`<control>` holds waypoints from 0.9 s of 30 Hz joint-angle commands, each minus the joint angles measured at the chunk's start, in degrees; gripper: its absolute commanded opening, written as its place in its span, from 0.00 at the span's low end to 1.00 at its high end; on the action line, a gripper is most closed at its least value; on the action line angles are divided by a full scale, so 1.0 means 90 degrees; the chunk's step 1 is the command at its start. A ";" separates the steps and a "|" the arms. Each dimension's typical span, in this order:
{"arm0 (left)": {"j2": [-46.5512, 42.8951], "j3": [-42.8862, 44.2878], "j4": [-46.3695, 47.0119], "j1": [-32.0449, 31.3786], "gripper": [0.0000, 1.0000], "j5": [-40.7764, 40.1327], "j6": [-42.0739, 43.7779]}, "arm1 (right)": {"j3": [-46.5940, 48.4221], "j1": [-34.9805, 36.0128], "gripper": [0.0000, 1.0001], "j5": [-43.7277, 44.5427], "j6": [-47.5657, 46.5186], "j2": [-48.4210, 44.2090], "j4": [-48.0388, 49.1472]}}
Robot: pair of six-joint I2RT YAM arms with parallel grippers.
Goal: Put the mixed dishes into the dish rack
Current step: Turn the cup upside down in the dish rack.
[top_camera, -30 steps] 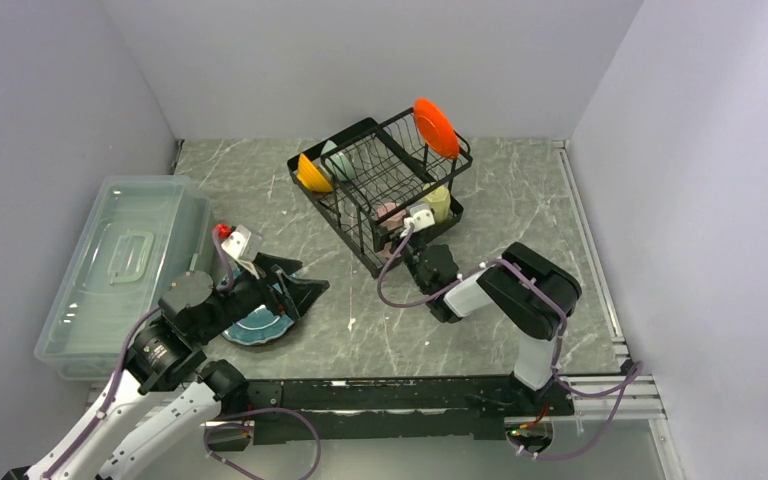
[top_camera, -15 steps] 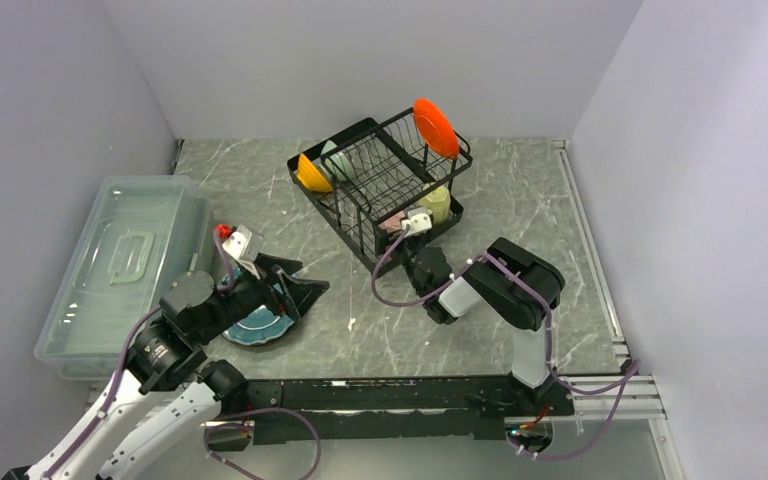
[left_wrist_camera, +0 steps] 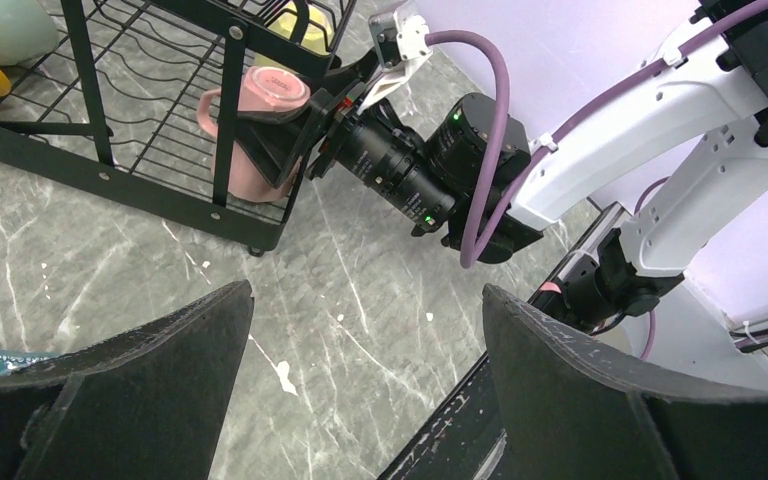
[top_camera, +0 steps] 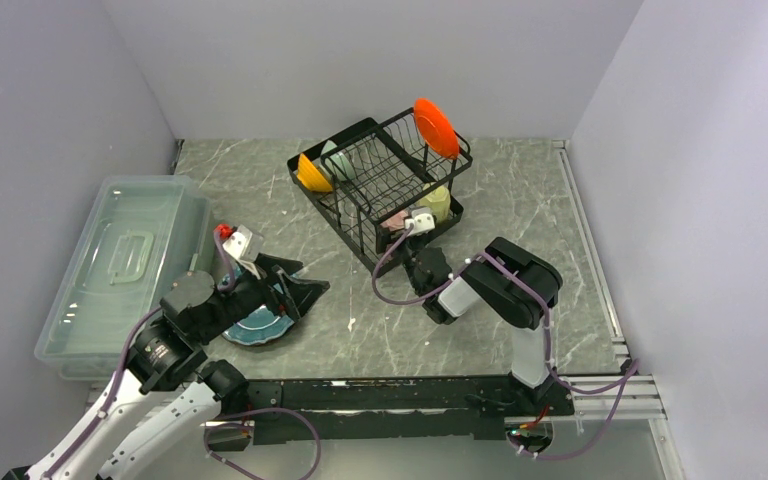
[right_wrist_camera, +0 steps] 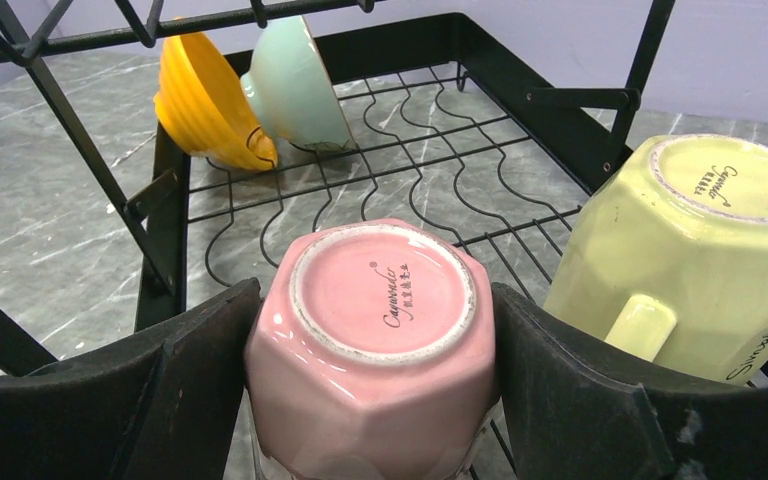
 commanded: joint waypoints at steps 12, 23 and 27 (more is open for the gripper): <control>0.0009 -0.0109 0.0342 0.0000 0.90 0.0160 0.0045 | 0.0060 0.0034 0.85 -0.0309 -0.0021 -0.1036 -0.0350; -0.0014 -0.0107 0.0301 0.0000 0.90 0.0199 0.0035 | -0.0026 0.0087 1.00 -0.0210 0.0007 -0.1404 -0.0952; -0.0031 -0.0102 0.0287 0.0000 0.90 0.0191 0.0035 | -0.0154 0.0094 1.00 -0.0182 0.0041 -0.1585 -0.1033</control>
